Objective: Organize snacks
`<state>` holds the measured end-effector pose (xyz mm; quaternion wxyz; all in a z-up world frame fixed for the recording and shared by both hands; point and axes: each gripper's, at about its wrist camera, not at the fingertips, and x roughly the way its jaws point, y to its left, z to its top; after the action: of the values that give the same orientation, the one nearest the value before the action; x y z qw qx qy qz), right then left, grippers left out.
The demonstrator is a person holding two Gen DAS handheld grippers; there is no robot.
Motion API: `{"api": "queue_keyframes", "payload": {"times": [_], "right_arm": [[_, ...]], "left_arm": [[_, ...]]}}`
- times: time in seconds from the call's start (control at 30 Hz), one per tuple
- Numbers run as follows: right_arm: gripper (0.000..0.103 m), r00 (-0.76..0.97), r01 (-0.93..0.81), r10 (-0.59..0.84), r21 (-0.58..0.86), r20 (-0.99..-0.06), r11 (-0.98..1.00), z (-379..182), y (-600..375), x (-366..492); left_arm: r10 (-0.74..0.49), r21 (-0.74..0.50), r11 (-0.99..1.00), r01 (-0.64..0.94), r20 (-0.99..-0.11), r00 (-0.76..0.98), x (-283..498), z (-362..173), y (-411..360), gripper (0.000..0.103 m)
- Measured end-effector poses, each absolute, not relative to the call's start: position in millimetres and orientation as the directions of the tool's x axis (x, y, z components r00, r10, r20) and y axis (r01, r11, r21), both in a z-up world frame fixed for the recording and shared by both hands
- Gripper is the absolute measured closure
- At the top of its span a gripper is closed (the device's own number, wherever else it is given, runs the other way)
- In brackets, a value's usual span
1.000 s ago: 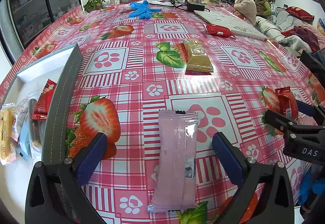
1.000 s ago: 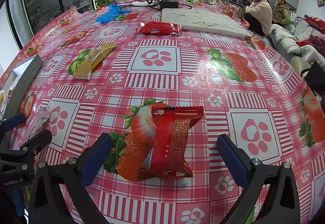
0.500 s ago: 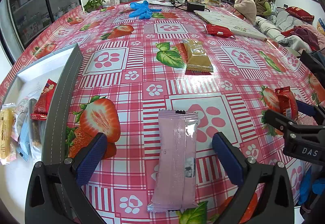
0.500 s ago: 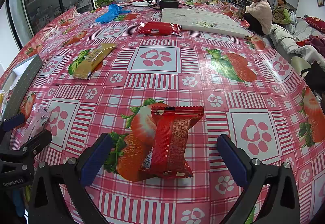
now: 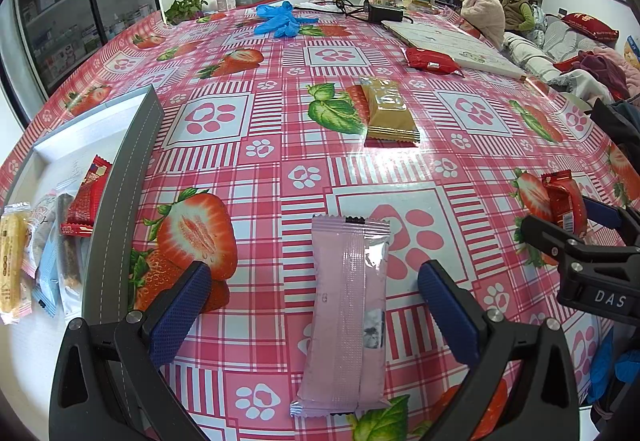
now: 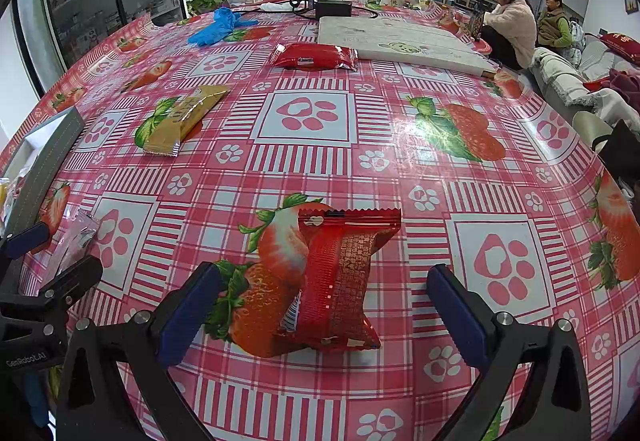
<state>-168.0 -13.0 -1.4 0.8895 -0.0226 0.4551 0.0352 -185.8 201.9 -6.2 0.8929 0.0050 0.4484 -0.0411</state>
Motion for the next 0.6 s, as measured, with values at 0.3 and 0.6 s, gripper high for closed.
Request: {"api": "queue_keyframes", "payload": {"times": [0.3, 0.6], "right_arm": [[0.0, 0.583, -0.084, 0.042, -0.008, -0.811, 0.996, -1.4, -13.0, -168.0], [0.0, 0.578, -0.093, 0.048, -0.007, -0.815, 0.996, -1.0, -13.3, -169.2]], "left_arm": [[-0.069, -0.028, 0.997, 0.078, -0.801, 0.595, -186.2, -6.4, 202.0, 0.0], [-0.069, -0.028, 0.997, 0.078, -0.8, 0.595, -186.6, -6.7, 202.0, 0.0]]}}
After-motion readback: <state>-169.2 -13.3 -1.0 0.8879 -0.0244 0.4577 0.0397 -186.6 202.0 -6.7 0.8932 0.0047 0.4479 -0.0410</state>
